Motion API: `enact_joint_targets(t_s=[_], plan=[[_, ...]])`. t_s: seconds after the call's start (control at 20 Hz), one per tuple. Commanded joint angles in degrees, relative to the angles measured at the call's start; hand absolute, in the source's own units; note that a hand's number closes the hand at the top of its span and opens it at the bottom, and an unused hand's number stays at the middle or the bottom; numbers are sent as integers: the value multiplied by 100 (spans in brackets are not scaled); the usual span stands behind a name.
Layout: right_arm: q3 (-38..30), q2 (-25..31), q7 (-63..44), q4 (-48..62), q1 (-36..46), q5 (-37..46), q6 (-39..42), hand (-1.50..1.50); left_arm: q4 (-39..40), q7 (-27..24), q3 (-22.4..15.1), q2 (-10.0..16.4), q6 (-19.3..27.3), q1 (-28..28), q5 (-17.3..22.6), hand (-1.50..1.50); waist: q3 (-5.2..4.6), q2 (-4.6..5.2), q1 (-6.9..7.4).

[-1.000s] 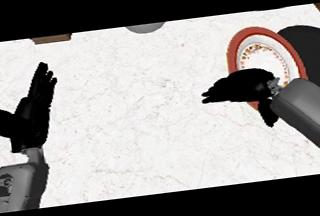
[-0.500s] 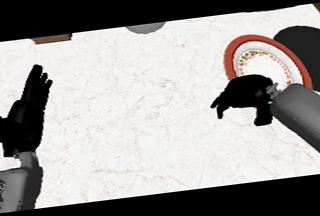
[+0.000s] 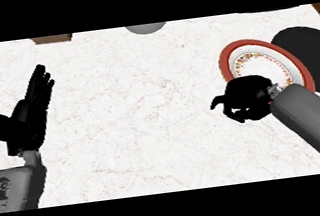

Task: Pick the eggplant from the plate and place it in the pan

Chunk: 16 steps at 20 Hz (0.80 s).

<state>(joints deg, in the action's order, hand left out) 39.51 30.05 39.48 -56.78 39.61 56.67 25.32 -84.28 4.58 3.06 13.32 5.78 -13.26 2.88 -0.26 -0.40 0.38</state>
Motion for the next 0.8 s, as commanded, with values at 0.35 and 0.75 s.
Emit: enact_joint_targets(t_s=[0.35,0.75], plan=[[-1594,-107,-2112,-1038,-1860,-809,-543,150,-66,60,437,182,126,414,81,0,20,-190,-755],[-2750,-262,-2928,-3788,-3004,-1518,-1719,150,-87,-92,425,137,68,583,91,0,12,-126,-693]])
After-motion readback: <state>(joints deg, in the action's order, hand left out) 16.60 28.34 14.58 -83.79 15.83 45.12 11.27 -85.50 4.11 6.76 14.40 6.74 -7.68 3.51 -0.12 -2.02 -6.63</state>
